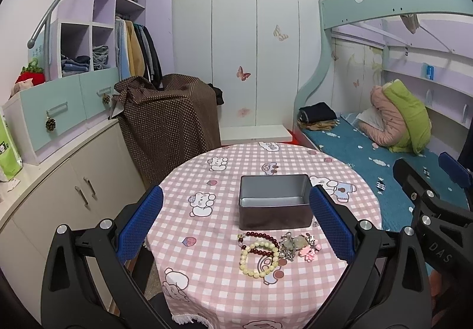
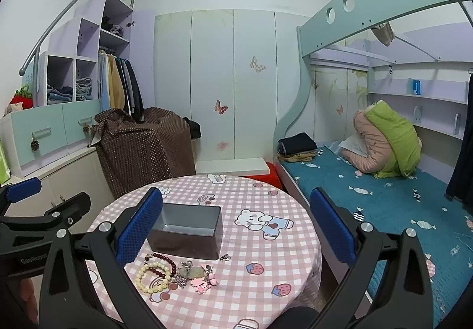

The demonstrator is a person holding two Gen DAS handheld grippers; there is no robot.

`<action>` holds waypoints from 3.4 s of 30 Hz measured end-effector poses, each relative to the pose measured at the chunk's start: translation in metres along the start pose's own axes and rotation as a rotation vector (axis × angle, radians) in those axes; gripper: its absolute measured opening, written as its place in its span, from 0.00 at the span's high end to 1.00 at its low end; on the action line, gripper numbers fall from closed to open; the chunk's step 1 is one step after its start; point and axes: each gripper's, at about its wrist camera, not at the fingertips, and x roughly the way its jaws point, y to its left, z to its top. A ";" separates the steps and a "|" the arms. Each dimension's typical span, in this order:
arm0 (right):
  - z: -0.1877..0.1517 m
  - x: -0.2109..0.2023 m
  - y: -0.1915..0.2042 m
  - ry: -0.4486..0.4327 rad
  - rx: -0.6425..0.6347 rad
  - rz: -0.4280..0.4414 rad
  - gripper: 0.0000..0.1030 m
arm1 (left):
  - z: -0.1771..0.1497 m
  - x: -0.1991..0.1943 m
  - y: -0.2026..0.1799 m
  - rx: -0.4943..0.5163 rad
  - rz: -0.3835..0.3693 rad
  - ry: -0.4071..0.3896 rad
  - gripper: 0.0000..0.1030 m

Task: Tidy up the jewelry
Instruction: 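Move both tools toward the jewelry pile beside the grey box, then grasp the cream bead bracelet with the left gripper, then grasp the dark red bead bracelet with the right gripper while the left holds the cream bracelet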

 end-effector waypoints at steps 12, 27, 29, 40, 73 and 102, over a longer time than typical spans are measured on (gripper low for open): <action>-0.006 0.022 -0.008 0.060 0.003 -0.031 0.07 | -0.005 0.031 -0.001 0.003 -0.021 0.084 0.05; -0.042 0.064 -0.024 0.283 0.042 -0.073 0.07 | -0.033 0.085 0.016 -0.022 -0.040 0.249 0.05; -0.047 0.070 -0.024 0.307 0.062 -0.060 0.07 | -0.038 0.092 0.018 -0.029 -0.040 0.265 0.05; -0.089 0.099 -0.020 0.426 0.141 0.040 0.07 | -0.075 0.129 0.027 -0.005 -0.039 0.359 0.05; -0.110 0.109 0.030 0.391 -0.044 0.081 0.07 | -0.118 0.177 0.042 -0.070 -0.230 0.397 0.91; -0.128 0.153 0.130 0.606 -0.301 0.446 0.74 | -0.113 0.130 0.101 -0.225 -0.216 0.230 0.91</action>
